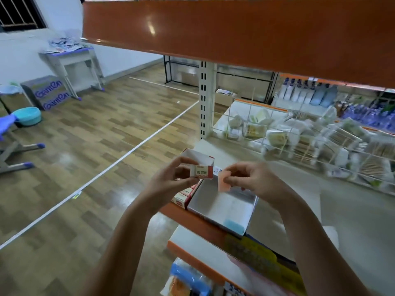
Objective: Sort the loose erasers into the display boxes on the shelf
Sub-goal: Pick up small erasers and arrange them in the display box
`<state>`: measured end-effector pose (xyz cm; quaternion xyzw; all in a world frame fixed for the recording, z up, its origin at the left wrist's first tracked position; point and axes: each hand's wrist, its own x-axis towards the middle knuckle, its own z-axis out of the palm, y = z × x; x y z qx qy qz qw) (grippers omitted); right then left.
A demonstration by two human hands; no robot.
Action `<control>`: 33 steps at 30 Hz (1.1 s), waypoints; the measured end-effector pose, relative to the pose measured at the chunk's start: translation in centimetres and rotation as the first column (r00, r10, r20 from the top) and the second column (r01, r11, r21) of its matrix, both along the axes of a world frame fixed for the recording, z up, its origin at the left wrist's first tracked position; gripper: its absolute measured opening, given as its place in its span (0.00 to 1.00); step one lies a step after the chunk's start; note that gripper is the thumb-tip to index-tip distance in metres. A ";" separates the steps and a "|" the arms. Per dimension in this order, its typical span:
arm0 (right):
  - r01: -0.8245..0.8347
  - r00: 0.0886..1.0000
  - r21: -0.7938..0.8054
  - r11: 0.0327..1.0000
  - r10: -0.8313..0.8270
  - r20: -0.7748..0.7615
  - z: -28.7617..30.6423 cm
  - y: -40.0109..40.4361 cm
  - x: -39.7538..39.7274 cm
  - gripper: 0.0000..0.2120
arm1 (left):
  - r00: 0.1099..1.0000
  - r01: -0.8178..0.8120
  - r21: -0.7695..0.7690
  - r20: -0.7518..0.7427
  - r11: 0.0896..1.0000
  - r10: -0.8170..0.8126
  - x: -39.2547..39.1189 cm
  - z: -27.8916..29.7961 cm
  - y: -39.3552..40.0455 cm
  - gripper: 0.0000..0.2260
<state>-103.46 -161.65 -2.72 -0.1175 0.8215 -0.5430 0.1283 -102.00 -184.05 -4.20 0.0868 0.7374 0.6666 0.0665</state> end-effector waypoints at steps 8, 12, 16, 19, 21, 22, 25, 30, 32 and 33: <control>-0.248 0.969 0.540 0.804 0.211 0.131 -1.3 -2.7 -1.8 0.11 | 0.971 0.230 -0.048 0.071 0.972 -0.227 -4.2 -0.9 -2.4 0.14; -0.359 0.932 0.638 0.681 0.236 0.273 -1.7 -4.0 -1.3 0.11 | 0.936 0.343 -0.057 0.100 0.938 -0.337 -5.6 -1.0 -3.2 0.16; -0.353 0.932 0.662 0.661 0.184 0.313 -1.8 -4.7 -1.2 0.11 | 0.900 0.429 -0.053 0.115 0.902 -0.421 -6.7 -1.0 -3.4 0.16; -0.346 0.934 0.679 0.647 0.165 0.318 -2.2 -4.8 -1.1 0.12 | 0.882 0.463 -0.042 0.122 0.886 -0.455 -7.4 -1.2 -3.2 0.16; -0.341 0.934 0.678 0.652 0.154 0.322 -2.4 -4.7 -1.1 0.12 | 0.876 0.474 -0.042 0.119 0.879 -0.467 -7.7 -1.4 -3.1 0.16; -0.338 0.935 0.677 0.654 0.155 0.318 -2.4 -4.7 -1.0 0.12 | 0.876 0.475 -0.046 0.116 0.879 -0.468 -7.8 -1.5 -3.0 0.16; -0.324 0.942 0.682 0.656 0.158 0.295 -2.8 -4.6 -1.0 0.12 | 0.884 0.461 -0.057 0.114 0.886 -0.453 -8.1 -1.7 -3.0 0.16; -0.285 0.959 0.699 0.656 0.193 0.209 -3.6 -4.7 -0.7 0.12 | 0.906 0.422 -0.164 0.100 0.891 -0.411 -9.2 -1.8 -3.9 0.14; -0.291 0.956 0.698 0.654 0.212 0.200 -3.5 -4.7 -0.6 0.12 | 0.922 0.383 -0.288 0.066 0.878 -0.381 -9.9 -1.9 -4.4 0.13; -0.287 0.958 0.697 0.657 0.214 0.192 -3.4 -4.7 -0.6 0.12 | 0.926 0.366 -0.354 0.043 0.861 -0.375 -10.3 -1.9 -4.5 0.13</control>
